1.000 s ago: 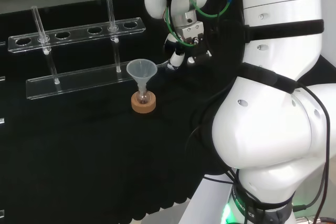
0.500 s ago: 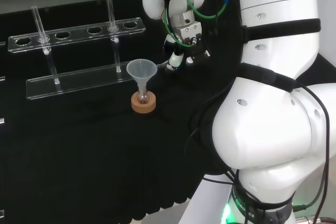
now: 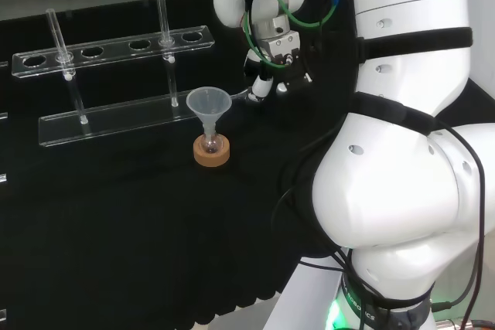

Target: Pick up the weighing funnel.

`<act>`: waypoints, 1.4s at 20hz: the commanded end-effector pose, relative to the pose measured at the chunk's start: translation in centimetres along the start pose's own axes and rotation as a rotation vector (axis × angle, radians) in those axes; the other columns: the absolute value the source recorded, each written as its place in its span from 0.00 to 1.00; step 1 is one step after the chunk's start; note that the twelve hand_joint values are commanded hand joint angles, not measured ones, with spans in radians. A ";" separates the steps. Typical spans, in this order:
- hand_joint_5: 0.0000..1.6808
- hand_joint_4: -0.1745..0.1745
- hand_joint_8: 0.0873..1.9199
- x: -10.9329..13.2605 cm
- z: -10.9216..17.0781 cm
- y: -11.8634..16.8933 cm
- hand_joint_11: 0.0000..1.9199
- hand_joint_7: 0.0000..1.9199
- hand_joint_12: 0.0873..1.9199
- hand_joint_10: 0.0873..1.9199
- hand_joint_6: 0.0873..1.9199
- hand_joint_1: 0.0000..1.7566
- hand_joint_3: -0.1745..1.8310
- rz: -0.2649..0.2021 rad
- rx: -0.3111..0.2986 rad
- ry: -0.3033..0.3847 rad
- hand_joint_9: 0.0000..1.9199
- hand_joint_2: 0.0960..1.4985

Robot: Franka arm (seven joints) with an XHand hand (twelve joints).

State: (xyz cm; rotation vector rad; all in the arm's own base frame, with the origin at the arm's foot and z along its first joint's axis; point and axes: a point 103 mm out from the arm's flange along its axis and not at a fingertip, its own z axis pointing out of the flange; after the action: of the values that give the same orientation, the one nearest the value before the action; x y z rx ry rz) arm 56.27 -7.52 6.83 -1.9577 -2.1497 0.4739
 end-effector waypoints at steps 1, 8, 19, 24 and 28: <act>0.44 0.64 0.32 -0.2 0.1 -0.1 0.24 0.27 0.65 0.23 0.28 0.54 0.38 0.004 -0.004 -0.006 0.39 0.36; 0.44 0.64 0.32 -0.5 0.3 -0.1 0.25 0.27 0.65 0.23 0.29 0.55 0.38 0.008 -0.031 -0.001 0.39 0.36; 0.47 0.67 0.32 0.4 0.3 0.7 0.25 0.28 0.65 0.23 0.31 0.55 0.38 -0.020 -0.022 -0.011 0.40 0.36; 0.57 0.78 0.32 0.8 0.4 0.8 0.25 0.28 0.65 0.23 0.30 0.54 0.39 -0.016 -0.010 -0.021 0.40 0.36; 0.75 0.99 0.32 0.8 0.6 0.7 0.25 0.29 0.65 0.23 0.27 0.62 0.32 -0.004 -0.013 -0.028 0.41 0.46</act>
State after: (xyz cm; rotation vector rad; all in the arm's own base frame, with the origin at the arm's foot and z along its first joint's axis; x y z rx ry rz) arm 56.80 -6.69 6.13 -1.9528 -2.1830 0.4826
